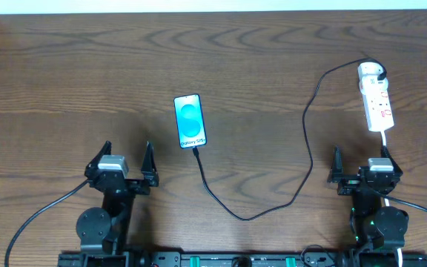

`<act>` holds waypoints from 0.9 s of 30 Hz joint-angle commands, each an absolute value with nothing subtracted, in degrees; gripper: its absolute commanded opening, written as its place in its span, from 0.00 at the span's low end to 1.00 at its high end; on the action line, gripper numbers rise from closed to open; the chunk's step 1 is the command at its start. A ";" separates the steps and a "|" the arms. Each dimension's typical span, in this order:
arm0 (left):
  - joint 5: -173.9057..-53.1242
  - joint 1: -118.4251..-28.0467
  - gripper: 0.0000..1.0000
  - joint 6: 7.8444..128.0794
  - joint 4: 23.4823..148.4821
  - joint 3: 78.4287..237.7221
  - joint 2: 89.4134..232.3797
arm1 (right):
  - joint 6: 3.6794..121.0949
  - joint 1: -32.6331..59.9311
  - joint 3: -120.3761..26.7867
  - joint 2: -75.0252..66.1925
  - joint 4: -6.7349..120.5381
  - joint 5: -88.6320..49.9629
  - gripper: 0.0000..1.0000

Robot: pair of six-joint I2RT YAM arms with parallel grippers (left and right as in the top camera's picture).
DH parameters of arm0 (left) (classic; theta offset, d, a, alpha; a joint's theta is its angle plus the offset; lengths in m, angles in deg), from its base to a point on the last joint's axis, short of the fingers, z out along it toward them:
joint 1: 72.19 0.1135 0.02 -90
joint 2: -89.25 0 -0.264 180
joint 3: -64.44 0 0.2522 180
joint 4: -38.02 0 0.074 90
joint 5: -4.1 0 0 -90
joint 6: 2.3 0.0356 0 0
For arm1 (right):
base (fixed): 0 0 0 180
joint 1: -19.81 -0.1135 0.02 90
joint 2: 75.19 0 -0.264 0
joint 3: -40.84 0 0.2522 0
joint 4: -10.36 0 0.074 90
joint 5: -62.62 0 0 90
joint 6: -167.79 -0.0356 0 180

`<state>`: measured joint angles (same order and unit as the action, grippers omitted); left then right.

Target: Plug charger to phone and switch on socket

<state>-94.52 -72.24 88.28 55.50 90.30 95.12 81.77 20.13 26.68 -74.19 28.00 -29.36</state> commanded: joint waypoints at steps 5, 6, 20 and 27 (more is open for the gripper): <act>-93.95 -71.98 0.89 90.68 55.02 85.10 89.30 | 81.27 20.48 26.76 -74.26 28.19 -29.84 0.99; -93.95 -71.98 0.89 90.70 54.54 84.61 89.33 | 81.27 20.48 26.76 -74.26 28.19 -29.84 0.99; -92.69 -71.98 0.89 91.12 48.49 78.36 89.35 | 81.27 20.48 26.76 -74.26 28.19 -29.84 0.99; -92.27 -71.98 0.89 91.12 50.69 78.41 89.35 | 81.27 20.48 26.76 -74.26 28.19 -29.84 0.99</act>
<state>-93.19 -72.24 90.57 49.65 78.54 89.87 81.77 20.13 26.68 -74.17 28.00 -29.36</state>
